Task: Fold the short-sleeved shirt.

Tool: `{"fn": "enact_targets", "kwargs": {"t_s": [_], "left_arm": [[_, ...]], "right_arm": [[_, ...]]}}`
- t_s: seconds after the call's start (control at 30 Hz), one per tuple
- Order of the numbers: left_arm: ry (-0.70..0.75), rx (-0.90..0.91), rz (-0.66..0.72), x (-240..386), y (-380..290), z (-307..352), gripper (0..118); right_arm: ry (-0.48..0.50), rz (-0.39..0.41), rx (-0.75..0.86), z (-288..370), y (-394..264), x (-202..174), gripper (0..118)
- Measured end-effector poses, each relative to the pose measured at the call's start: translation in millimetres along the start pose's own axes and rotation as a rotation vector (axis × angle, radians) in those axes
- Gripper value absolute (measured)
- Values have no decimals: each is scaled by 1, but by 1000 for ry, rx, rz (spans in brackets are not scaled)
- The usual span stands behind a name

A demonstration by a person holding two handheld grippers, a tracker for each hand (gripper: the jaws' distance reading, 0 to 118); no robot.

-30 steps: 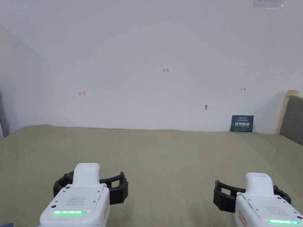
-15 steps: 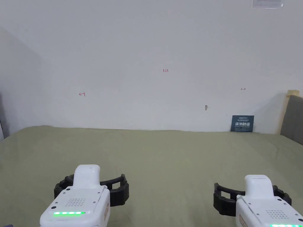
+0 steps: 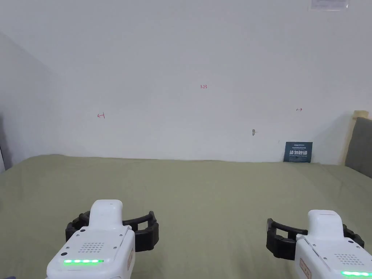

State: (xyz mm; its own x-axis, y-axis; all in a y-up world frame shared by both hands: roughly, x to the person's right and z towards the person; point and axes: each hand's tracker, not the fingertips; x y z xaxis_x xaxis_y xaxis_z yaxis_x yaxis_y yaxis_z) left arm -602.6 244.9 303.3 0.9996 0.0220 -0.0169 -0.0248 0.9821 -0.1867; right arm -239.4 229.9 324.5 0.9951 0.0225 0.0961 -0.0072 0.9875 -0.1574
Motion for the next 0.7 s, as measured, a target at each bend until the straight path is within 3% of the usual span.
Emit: {"fn": "enact_targets", "kwargs": {"t_s": [0.23,0.4,0.6,0.7], "left_arm": [[-5,-3,10,-1,2,-1,118],[-15,-10,-5,1,6,3,118],[-19,-23,14,0,5,1,118],[-16,-19,5,1,5,3,118]], "right_arm": [[23,-26,-27,-3,0,2,118],[-42,24,-64,-14,0,3,118],[9,-131,-149,-16,4,17,118],[-16,-152,-220,-20,6,19,118]]}}
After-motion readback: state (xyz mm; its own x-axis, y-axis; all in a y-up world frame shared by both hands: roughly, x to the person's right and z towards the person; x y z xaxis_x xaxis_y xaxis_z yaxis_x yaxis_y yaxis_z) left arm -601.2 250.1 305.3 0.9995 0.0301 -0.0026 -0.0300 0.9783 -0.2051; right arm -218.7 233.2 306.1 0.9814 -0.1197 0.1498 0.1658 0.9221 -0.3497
